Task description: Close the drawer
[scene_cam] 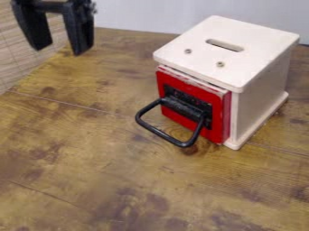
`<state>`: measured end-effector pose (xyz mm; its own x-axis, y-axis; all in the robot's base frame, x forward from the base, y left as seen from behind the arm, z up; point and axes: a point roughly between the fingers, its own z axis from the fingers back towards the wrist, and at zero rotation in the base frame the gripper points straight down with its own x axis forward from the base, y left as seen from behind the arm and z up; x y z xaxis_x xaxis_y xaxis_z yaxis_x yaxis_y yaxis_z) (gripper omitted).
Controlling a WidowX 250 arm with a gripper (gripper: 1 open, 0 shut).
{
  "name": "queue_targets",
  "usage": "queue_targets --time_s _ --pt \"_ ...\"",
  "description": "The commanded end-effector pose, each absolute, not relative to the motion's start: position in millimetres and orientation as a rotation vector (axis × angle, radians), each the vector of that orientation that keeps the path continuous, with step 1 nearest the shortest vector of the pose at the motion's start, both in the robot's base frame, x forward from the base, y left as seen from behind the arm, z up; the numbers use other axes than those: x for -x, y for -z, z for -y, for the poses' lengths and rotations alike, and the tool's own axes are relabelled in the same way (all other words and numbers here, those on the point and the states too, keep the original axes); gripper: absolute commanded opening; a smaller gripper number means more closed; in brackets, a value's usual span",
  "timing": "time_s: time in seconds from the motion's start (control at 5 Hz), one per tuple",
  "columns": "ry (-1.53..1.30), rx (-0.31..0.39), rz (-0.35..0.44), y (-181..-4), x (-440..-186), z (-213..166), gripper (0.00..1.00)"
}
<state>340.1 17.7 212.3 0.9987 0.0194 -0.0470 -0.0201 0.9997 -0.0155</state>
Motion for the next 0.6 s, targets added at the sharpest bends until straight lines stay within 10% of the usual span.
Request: queue_targets --time_s 0.0,0.4 --pt "0.010 0.014 0.027 -237.1 -328.8 -4.3 1.00" --pt "0.006 -0.006 0.012 -229.1 -325.9 4.7 1.00"
